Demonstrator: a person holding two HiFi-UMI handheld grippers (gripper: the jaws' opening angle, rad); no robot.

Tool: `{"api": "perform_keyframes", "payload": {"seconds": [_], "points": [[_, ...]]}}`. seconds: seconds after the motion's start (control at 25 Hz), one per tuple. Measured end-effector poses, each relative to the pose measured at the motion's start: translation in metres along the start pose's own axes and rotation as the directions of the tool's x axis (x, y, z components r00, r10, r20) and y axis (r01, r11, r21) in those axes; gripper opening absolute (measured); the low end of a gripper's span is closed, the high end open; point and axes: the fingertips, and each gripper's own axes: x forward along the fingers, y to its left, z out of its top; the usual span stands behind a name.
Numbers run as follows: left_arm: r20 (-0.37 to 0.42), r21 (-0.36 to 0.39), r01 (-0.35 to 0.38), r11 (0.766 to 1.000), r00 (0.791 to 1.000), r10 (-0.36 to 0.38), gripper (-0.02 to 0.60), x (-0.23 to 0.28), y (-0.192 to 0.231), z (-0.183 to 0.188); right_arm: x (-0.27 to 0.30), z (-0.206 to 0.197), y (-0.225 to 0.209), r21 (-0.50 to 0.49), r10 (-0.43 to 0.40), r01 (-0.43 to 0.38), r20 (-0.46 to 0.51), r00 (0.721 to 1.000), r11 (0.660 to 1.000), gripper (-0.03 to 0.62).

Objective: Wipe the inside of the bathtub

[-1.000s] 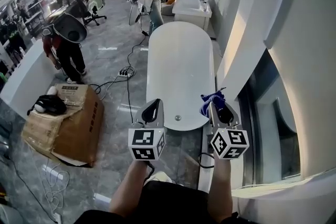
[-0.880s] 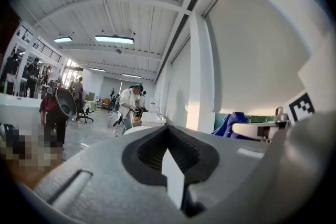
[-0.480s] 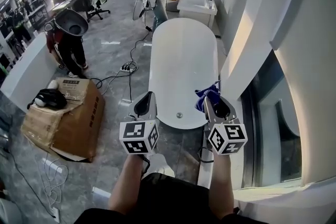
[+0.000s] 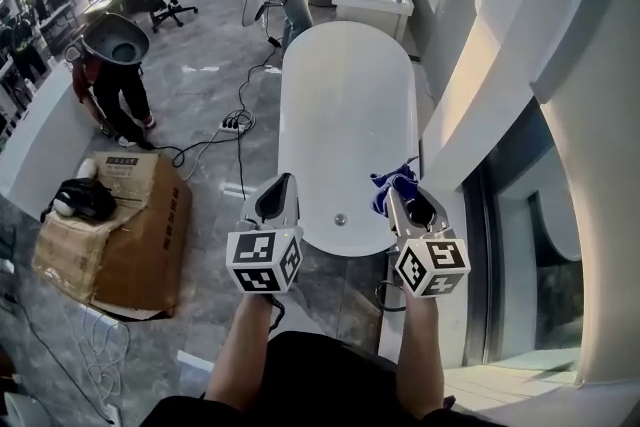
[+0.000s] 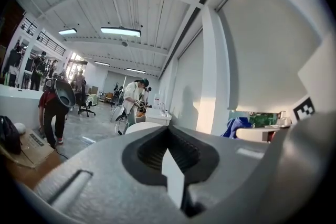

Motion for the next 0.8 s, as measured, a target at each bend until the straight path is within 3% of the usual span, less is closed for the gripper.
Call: {"api": "perform_keyframes", "payload": {"seconds": [0.16,0.52,0.72,0.8], "points": [[-0.021,-0.039,0.006,0.999,1.0,-0.007,0.003,0.035,0.03,0.001,0.048,-0.017,0.0,0.038,0.003,-0.001,-0.057,0.998,0.999,0.132],[-0.087,0.003,-0.039,0.999,0.995,0.04,0.003,0.128,0.135,0.023,0.203,-0.019,0.039,0.094,0.096,-0.087,-0.096,0.991,0.992,0.132],[-0.122,0.001,-0.011,1.0,0.992,0.011,0.003,0.188,0.17,0.023,0.273,-0.019,0.033,0.096,0.079,-0.067,-0.132,0.988,0.993,0.132],[-0.143,-0.033,0.001,0.999,0.99,-0.006,0.003,0.21,0.181,0.014,0.295,-0.021,0.028,0.079,0.068,-0.056,-0.155,0.986,0.995,0.132]]}}
